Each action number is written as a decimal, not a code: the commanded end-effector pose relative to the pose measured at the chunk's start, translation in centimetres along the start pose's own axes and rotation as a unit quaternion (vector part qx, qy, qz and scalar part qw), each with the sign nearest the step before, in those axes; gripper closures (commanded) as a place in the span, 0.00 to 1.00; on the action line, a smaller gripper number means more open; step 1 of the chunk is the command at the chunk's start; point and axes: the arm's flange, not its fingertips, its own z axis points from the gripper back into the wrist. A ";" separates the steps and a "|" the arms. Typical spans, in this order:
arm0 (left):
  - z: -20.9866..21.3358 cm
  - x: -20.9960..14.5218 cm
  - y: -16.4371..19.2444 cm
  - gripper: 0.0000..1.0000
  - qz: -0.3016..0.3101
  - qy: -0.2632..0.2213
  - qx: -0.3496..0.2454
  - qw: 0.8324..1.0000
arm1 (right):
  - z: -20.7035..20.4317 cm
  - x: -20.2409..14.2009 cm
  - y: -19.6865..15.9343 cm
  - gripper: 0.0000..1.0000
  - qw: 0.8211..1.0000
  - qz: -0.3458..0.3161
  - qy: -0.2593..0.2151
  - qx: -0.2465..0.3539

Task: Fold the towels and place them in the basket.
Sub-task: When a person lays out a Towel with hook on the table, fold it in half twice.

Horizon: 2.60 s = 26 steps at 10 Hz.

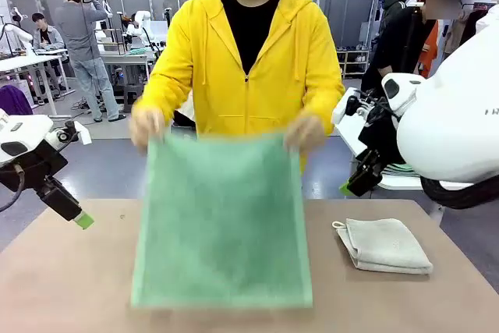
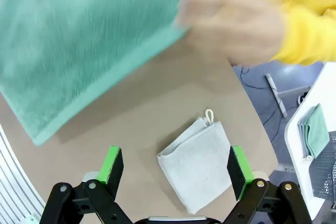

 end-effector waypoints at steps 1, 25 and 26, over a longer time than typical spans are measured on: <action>-0.9 -0.5 -0.1 0.00 -0.002 -0.016 -0.007 1.000 | -1.2 -2.0 -0.2 0.00 1.000 -0.003 0.014 -0.005; -8.3 1.4 -8.7 0.00 -0.423 0.157 -0.095 0.888 | -5.6 2.2 11.3 0.00 0.923 0.301 0.159 0.178; -8.3 1.4 -8.7 0.00 -0.423 0.157 -0.095 0.888 | -5.6 2.2 11.3 0.00 0.923 0.301 0.159 0.178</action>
